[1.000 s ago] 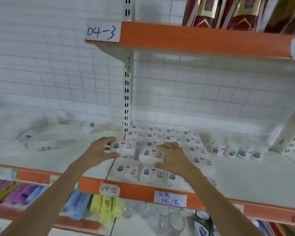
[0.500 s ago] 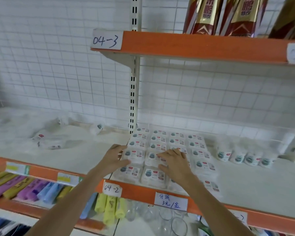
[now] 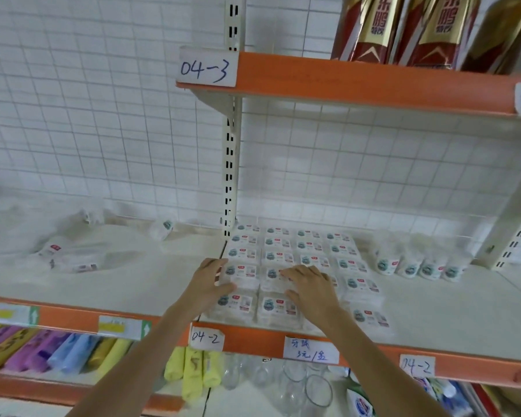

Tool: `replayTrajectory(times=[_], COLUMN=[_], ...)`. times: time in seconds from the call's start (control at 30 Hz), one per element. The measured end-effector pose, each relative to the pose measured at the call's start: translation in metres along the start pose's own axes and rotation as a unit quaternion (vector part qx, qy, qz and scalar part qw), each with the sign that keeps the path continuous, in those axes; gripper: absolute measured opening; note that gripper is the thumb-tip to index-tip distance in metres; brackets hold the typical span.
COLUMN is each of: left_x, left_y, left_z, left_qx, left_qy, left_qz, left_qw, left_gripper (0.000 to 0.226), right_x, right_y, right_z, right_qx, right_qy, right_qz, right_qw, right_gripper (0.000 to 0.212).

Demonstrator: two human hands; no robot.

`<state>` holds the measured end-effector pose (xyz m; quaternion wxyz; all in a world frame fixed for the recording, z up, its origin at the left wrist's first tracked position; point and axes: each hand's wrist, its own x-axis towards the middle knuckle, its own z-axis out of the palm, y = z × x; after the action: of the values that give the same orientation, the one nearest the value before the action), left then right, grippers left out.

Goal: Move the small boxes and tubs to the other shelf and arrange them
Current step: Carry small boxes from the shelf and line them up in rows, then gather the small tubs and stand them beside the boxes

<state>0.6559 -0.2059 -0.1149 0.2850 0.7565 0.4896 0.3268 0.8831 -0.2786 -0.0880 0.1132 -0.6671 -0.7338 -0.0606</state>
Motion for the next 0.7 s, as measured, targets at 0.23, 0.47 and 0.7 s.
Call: replayTrajectory(times=[0.23, 0.47, 0.7], left_x=[0.0, -0.032, -0.118], left_y=[0.001, 0.021, 0.034], left_z=[-0.005, -0.028, -0.039], left_qx=[0.024, 0.081, 0.235], left_qy=[-0.06, -0.018, 0.071], left_qz=[-0.001, 0.085, 0.218], left_qw=[0.998, 0.993, 0.945], left_gripper=[0.077, 0.053, 0.044], right_x=[-0.008, -0.042, -0.15], right_y=[-0.01, -0.021, -0.013], right_z=[0.001, -0.03, -0.052], right_qx=[0.003, 0.023, -0.038], right_qy=[0.006, 0.028, 0.091], right_qz=[0.02, 0.02, -0.008], right_qw=[1.0, 0.999, 0.995], right_gripper=[0.044, 0.039, 0.034])
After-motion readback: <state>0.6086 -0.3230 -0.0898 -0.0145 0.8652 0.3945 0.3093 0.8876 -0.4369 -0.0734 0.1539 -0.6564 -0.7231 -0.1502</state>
